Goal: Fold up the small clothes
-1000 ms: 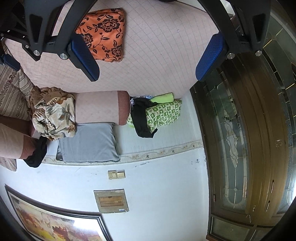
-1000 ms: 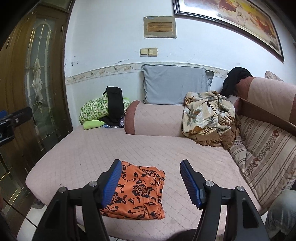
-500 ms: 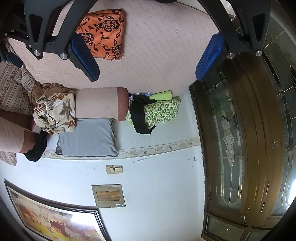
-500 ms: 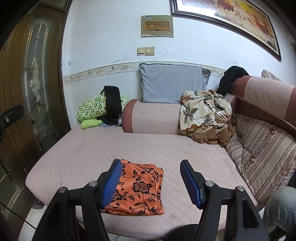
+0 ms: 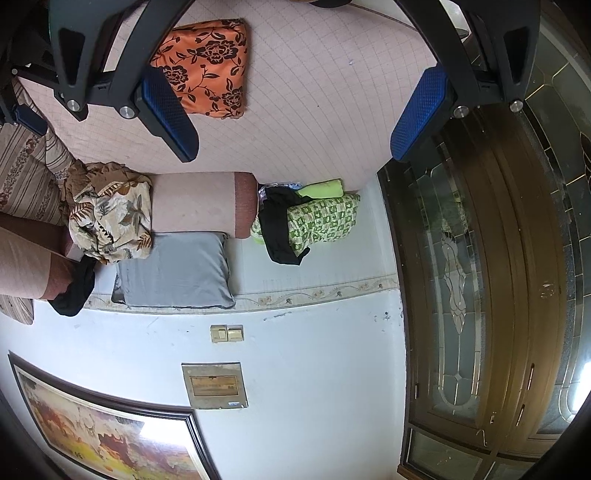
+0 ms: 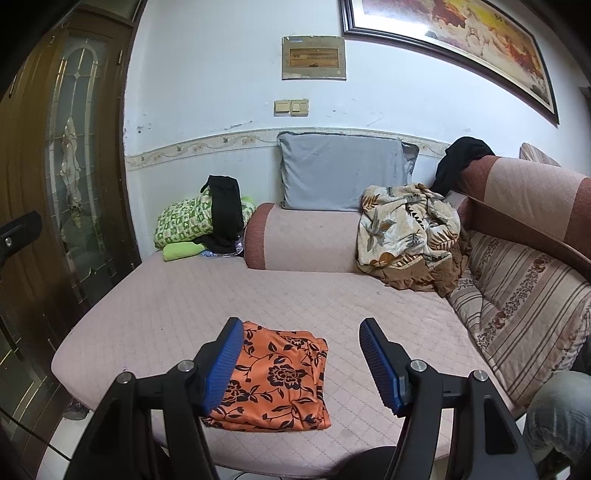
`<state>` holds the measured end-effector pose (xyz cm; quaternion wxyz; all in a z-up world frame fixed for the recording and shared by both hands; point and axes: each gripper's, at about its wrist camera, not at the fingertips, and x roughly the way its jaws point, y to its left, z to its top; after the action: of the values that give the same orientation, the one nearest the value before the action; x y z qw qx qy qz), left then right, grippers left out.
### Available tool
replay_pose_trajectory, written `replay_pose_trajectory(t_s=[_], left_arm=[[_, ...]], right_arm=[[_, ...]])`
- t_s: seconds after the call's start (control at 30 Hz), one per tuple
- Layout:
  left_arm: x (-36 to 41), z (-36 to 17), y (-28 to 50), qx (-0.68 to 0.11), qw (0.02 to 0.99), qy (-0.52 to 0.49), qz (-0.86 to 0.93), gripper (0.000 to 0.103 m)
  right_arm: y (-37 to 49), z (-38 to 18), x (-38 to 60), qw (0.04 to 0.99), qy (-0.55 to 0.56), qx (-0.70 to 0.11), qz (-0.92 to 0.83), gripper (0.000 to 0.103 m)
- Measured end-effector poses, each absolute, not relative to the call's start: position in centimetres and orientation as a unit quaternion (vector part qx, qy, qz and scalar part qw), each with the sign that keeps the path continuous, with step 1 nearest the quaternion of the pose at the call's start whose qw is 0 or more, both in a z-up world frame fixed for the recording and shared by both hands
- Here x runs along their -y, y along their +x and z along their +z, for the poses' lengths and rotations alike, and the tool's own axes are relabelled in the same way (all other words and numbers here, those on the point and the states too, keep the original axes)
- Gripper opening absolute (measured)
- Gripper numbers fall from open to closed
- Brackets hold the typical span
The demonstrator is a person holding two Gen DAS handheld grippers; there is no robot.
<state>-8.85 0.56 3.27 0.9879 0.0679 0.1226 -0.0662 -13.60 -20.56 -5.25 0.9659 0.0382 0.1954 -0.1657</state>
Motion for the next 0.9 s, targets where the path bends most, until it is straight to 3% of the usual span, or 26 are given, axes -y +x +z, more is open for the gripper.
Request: replay_pose_trajectory(t_s=[0.27,0.9], left_arm=[[-0.3,3.1,-9.4,-0.118,0.987,0.074,-0.074,0.103],[0.3,2.7,-9.8,-0.119,0.984,0.080,-0.102,0.103]], right_arm=[[-12.7,-6.6,21.1,0.955,0.038,-0.227,-0.185,0.069],[-13.3,-6.0,20.7,0.959,0.034,-0.205,-0.194,0.069]])
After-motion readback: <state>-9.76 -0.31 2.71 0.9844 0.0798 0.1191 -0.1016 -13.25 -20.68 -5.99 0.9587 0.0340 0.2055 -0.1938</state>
